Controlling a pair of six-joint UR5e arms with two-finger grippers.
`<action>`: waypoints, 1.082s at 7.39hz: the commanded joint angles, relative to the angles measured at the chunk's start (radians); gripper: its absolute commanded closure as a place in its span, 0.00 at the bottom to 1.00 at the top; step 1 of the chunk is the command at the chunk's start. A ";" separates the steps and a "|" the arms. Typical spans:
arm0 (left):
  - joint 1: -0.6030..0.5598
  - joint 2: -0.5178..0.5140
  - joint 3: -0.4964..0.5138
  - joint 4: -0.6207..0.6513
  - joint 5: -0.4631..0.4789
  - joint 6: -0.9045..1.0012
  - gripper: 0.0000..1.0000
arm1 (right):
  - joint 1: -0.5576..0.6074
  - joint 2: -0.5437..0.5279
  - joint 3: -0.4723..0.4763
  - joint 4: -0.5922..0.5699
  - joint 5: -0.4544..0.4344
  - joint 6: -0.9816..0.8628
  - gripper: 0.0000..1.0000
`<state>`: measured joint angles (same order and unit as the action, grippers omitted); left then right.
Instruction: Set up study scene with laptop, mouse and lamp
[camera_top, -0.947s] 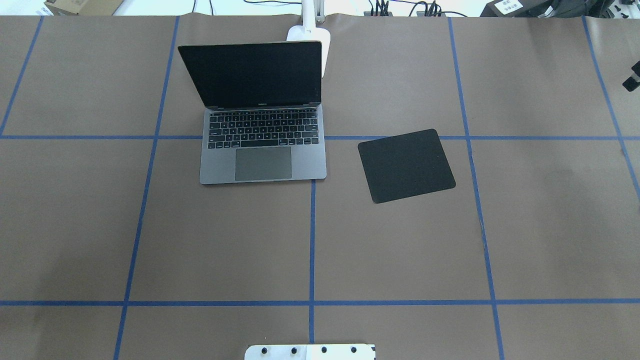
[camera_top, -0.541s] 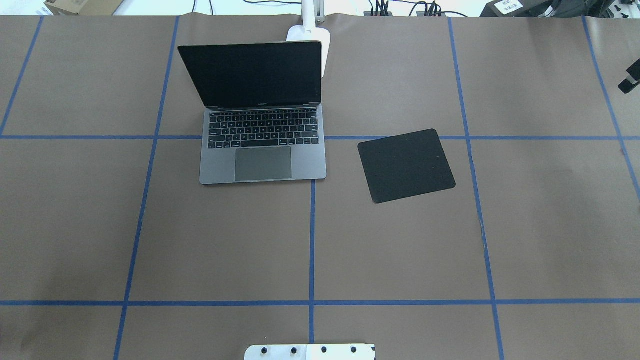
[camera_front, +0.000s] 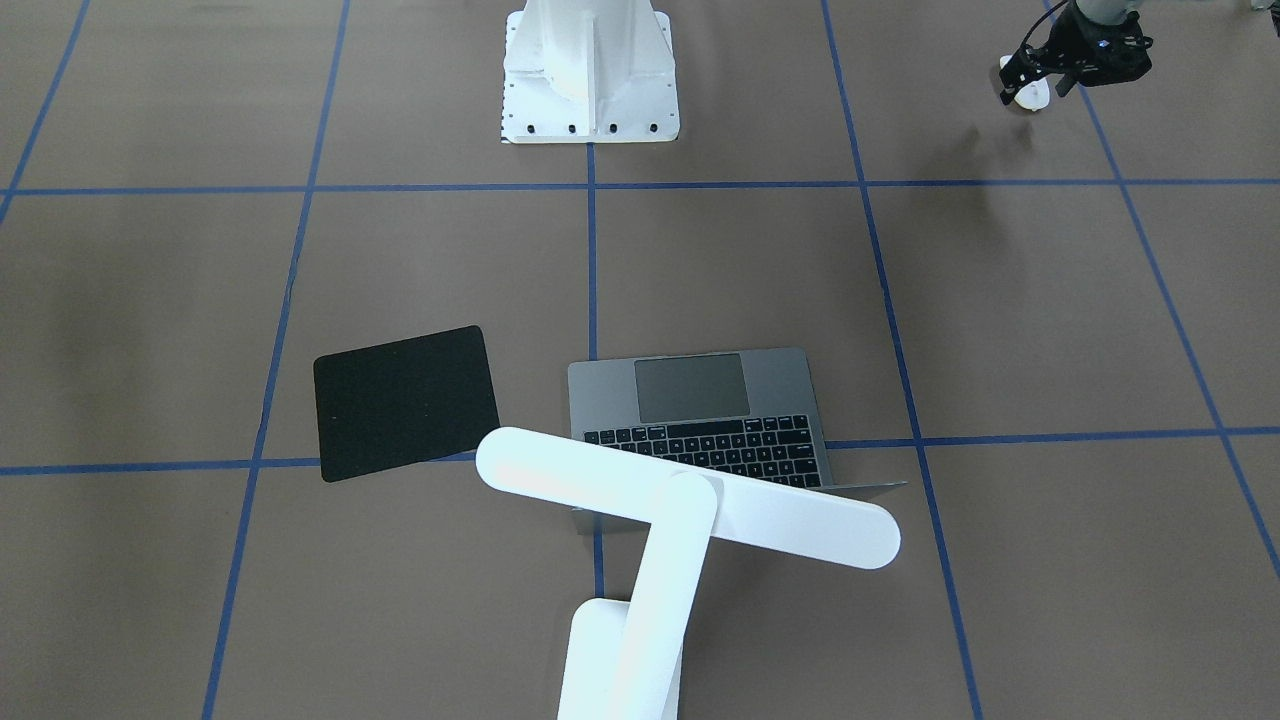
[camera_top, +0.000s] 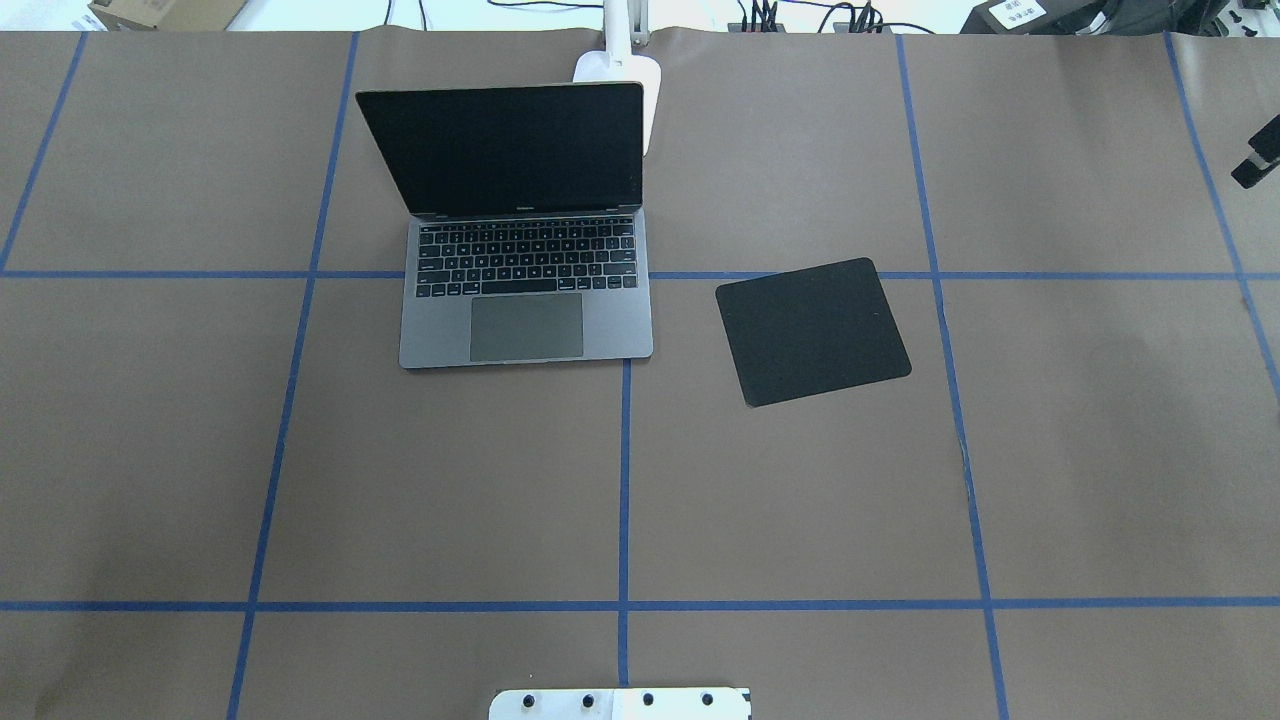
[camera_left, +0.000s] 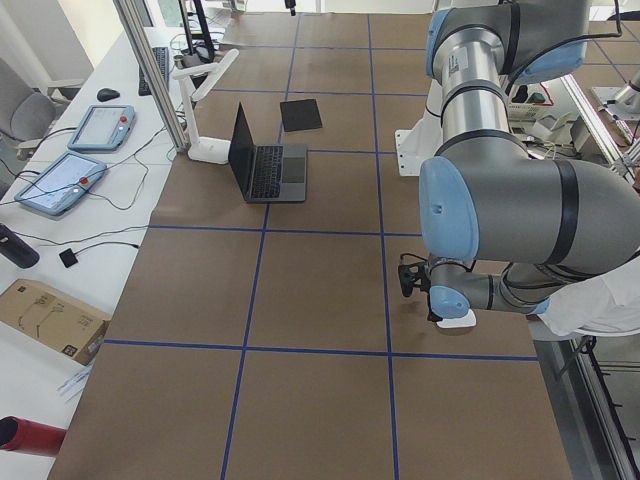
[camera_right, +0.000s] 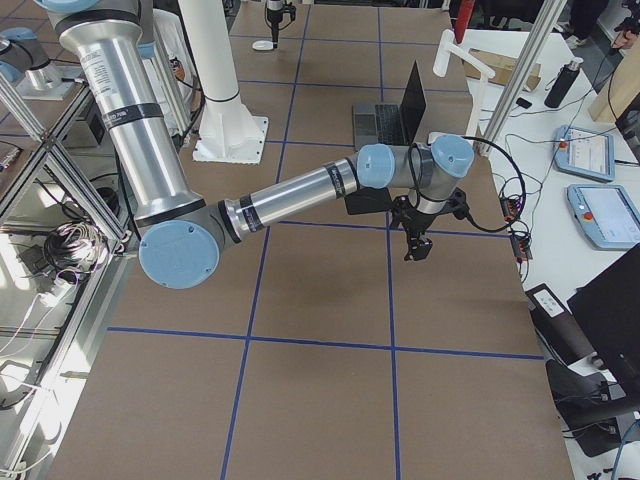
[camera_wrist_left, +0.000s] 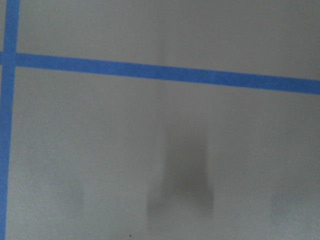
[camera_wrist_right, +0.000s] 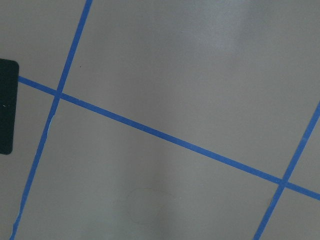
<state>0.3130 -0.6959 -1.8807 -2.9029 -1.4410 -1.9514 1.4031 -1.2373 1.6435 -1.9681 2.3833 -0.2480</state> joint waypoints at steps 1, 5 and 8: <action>0.069 0.004 0.029 -0.005 0.023 -0.081 0.01 | -0.013 -0.001 -0.001 0.014 0.002 0.007 0.01; 0.239 -0.004 0.055 -0.016 0.126 -0.211 0.01 | -0.019 -0.002 0.001 0.034 0.002 0.036 0.01; 0.274 -0.004 0.057 -0.024 0.129 -0.215 0.01 | -0.021 -0.004 0.001 0.035 0.002 0.036 0.01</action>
<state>0.5736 -0.6998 -1.8244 -2.9254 -1.3136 -2.1628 1.3827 -1.2407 1.6442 -1.9341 2.3854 -0.2117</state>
